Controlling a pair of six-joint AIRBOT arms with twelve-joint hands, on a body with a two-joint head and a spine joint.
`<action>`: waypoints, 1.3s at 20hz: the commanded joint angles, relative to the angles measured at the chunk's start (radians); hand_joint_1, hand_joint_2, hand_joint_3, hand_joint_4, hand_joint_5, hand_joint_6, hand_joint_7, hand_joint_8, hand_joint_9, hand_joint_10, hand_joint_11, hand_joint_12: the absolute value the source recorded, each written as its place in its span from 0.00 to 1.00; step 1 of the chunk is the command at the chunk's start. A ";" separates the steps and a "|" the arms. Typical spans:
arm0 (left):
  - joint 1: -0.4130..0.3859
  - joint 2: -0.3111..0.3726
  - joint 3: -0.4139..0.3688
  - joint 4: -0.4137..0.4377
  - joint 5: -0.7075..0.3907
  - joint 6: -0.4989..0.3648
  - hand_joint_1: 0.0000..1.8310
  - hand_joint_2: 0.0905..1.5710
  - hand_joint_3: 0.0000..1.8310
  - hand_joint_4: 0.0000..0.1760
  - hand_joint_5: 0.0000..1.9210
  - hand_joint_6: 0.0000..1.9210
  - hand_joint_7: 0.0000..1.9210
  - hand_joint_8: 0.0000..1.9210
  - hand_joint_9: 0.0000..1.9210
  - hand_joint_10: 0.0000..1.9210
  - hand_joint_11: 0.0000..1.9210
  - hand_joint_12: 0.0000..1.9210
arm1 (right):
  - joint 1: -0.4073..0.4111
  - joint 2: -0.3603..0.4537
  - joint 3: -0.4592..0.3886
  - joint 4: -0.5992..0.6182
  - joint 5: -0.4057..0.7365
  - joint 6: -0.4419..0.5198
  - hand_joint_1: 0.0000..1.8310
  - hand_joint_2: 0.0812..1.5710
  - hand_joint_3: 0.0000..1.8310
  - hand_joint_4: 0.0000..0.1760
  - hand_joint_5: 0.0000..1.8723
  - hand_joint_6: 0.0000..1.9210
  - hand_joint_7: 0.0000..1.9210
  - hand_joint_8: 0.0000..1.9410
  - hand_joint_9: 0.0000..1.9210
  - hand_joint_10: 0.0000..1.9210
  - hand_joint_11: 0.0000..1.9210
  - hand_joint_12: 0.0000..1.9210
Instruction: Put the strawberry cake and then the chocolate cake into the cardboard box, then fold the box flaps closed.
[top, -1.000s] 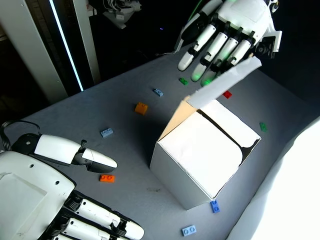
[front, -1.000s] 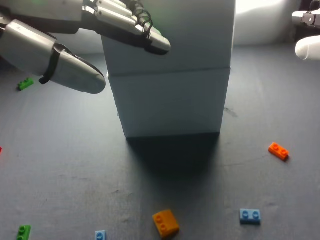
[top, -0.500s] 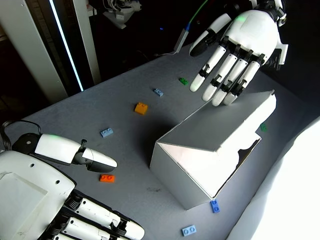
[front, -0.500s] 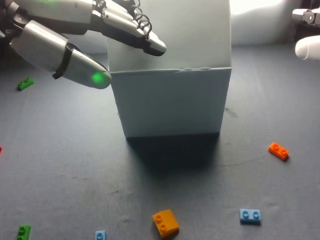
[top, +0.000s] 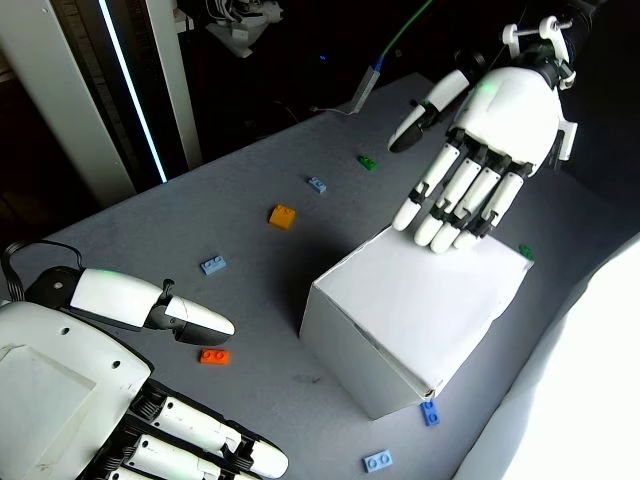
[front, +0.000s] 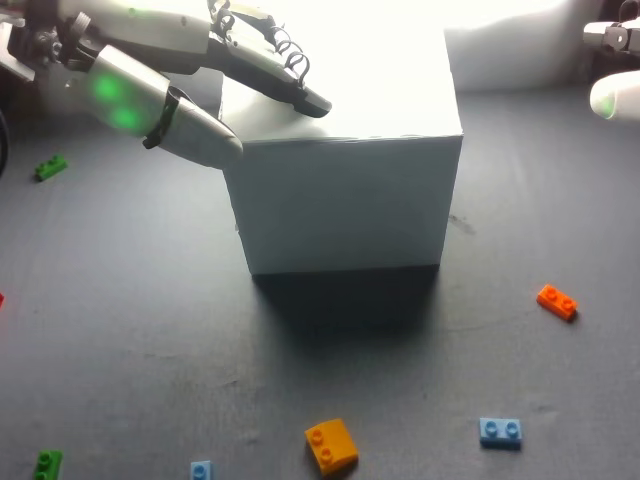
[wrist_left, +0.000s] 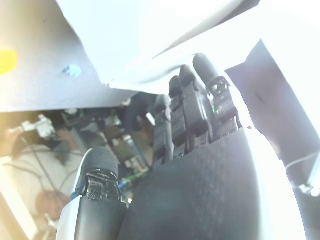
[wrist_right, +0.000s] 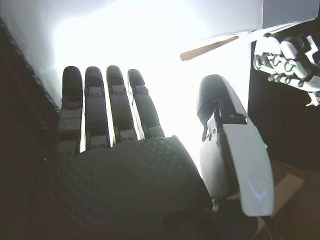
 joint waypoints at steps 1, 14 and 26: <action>-0.002 0.004 0.010 -0.076 0.014 0.000 0.00 0.83 0.00 0.39 0.12 0.00 0.16 0.00 0.17 0.00 0.00 0.58 | 0.015 0.013 0.001 -0.004 0.107 0.000 0.00 0.82 0.00 0.00 0.08 0.00 0.11 0.00 0.11 0.00 0.00 0.30; -0.046 0.039 -0.025 -0.076 0.007 -0.016 0.00 0.83 0.00 0.46 0.11 0.00 0.17 0.00 0.18 0.01 0.00 0.58 | 0.008 0.013 -0.003 -0.005 0.106 -0.001 0.00 0.82 0.00 0.00 0.08 0.00 0.11 0.00 0.11 0.01 0.00 0.26; -0.162 0.227 -0.142 0.071 -0.053 -0.092 0.00 0.82 0.00 0.30 0.15 0.01 0.21 0.01 0.21 0.01 0.00 0.62 | 0.006 0.015 -0.007 -0.007 0.104 -0.006 0.00 0.79 0.00 0.00 0.16 0.03 0.17 0.01 0.15 0.02 0.00 0.38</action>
